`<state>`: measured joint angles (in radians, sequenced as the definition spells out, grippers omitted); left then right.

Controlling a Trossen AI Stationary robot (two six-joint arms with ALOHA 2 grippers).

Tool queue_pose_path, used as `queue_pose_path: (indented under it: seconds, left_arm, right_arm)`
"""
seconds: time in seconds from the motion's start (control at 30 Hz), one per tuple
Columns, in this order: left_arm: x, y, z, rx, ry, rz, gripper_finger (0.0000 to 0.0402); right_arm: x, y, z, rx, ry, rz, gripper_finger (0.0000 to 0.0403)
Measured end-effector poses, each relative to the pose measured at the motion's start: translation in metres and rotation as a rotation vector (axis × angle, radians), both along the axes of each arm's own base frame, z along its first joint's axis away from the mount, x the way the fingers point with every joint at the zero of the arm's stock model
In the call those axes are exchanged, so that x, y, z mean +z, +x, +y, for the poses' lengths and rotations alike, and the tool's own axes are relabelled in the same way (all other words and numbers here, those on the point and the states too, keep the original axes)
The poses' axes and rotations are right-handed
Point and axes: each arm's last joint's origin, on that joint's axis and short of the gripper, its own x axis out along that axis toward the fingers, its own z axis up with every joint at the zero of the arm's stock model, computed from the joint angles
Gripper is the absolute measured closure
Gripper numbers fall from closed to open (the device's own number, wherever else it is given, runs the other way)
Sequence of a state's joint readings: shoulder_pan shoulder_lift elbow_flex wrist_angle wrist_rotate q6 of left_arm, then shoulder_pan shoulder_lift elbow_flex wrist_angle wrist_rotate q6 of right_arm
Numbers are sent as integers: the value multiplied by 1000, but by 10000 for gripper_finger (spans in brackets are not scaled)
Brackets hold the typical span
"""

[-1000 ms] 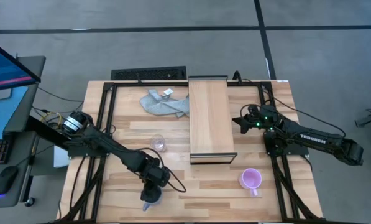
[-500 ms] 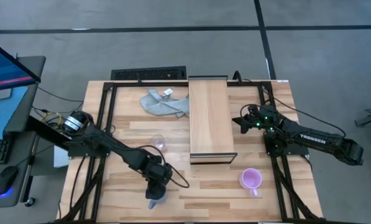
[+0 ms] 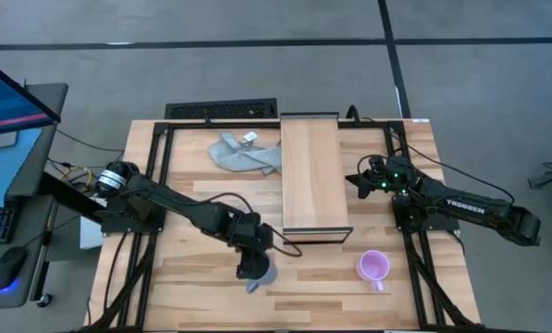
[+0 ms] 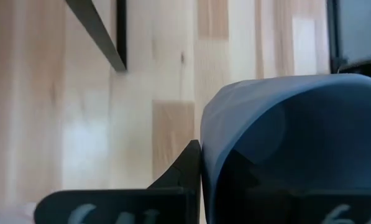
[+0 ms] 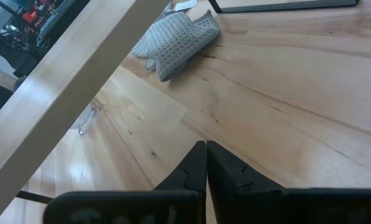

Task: Stack small to large cups/mugs on shelf
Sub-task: Put the blue mug on the shelf

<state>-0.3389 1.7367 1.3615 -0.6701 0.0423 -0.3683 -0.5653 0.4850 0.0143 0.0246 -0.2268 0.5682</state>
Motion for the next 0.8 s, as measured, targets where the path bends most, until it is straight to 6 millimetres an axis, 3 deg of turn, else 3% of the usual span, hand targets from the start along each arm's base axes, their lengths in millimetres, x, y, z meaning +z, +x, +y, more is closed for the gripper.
queue_pose_path:
  seconds: [0.2,0.6,0.8]
  left_arm:
    - [12,11,-7,-14,41,-29,392]
    - [14,75,-31,-110,136,59,392]
    - [11,102,-32,-98,142,87,392]
  right_arm:
    - [0,0,0,0,0,0,369]
    - [-1,0,0,5,4,5,369]
    - [-1,0,0,6,3,6,369]
